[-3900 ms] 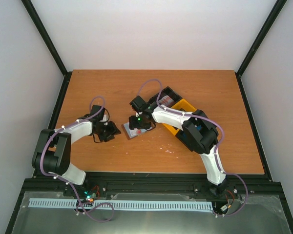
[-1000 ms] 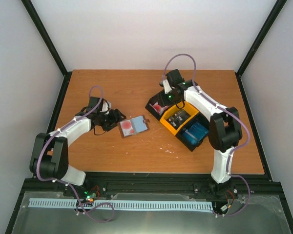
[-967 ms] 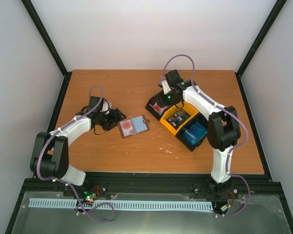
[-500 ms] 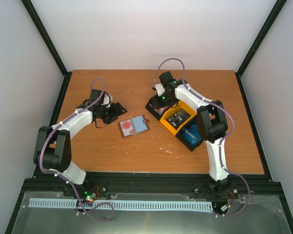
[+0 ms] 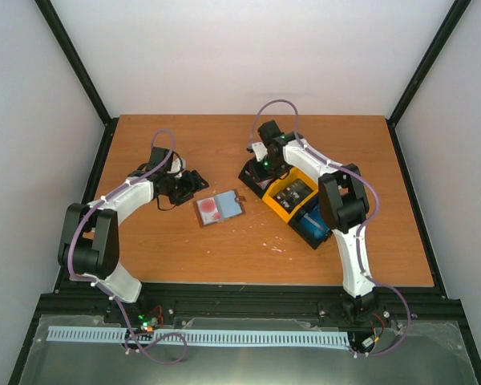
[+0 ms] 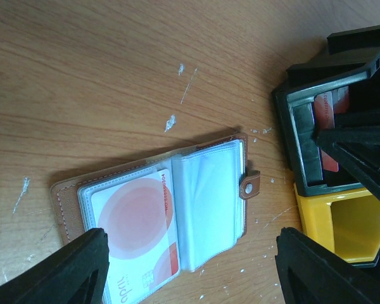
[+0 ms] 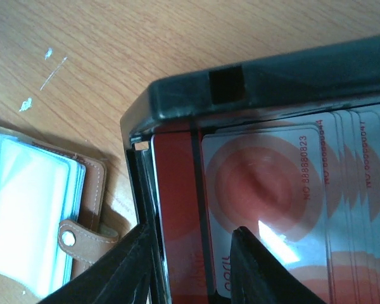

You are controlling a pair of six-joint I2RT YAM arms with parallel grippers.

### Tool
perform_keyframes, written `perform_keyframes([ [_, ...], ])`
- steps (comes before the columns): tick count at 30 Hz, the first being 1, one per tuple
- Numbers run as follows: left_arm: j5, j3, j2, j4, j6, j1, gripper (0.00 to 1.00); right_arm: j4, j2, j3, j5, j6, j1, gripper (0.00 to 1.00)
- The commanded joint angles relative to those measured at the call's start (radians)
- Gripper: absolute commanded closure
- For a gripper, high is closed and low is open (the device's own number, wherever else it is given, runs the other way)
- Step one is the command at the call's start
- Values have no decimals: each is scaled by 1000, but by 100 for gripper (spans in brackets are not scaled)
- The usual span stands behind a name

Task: Put the credit cards into the card holder
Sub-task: Pick up the credit card from the storage box.

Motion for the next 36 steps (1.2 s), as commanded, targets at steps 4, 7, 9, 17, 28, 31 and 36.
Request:
perform_keyframes([
  [4,-10,36,1,-13,23,1,26,-19,20,43,49,19,20,81],
  [7,-14,35,-6,-18,23,1,26,-8,-4,41,57,34,20,91],
  [9,-16,35,-8,-20,23,1,27,-2,-27,39,61,42,21,96],
  [17,-20,30,-23,-23,22,1,27,-13,-97,36,104,68,20,97],
  [28,15,-18,-96,32,-8,1,25,-126,-193,87,15,313,-1,97],
  [31,48,-49,-142,72,-33,1,24,-79,-224,42,-169,488,-2,97],
  [36,141,-95,-235,146,-111,1,19,207,-306,-208,-516,881,11,97],
])
